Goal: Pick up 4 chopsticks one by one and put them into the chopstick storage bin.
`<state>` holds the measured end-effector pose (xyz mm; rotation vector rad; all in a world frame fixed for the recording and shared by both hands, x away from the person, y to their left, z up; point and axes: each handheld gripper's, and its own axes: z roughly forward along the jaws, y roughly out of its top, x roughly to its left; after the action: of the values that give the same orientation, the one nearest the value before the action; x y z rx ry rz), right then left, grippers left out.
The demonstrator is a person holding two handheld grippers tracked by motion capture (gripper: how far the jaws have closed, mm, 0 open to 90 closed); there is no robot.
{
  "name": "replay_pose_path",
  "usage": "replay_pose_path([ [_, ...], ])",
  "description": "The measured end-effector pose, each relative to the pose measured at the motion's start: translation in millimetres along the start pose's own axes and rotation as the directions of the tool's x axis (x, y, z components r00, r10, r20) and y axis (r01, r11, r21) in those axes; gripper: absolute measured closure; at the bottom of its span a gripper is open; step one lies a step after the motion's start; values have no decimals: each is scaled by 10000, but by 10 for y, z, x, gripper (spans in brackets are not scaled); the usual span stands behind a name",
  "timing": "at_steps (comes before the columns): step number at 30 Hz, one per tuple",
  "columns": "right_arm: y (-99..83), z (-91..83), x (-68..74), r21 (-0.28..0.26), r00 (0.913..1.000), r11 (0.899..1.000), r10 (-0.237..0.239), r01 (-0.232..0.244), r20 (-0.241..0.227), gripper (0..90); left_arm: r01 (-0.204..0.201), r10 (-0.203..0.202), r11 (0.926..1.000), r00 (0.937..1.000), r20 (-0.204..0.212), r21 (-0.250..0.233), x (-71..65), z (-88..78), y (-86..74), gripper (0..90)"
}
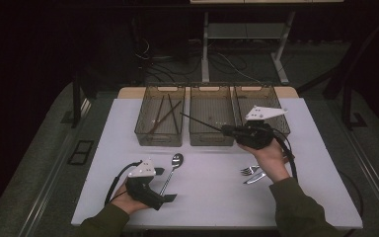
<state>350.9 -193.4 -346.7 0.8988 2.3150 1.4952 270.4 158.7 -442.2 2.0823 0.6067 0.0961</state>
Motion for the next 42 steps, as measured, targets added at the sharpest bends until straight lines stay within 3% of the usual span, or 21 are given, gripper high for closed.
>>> replay_pose_path([
  [6, 135, 217, -9, 71, 9996, 10000, -28, 26, 273, 857, -166, 166, 9999, 9999, 40, -9, 9, -1, 4, 0],
  [30, 395, 848, -75, 408, 9944, 9982, 394, -436, 981, 857, -87, 87, 9999, 9999, 120, -54, -3, 1, 8, 0],
  [42, 553, 1353, -46, 730, 9897, 9957, 474, -577, 1352, 856, -245, 246, 9997, 9996, 128, -41, 2, -9, 12, 0],
])
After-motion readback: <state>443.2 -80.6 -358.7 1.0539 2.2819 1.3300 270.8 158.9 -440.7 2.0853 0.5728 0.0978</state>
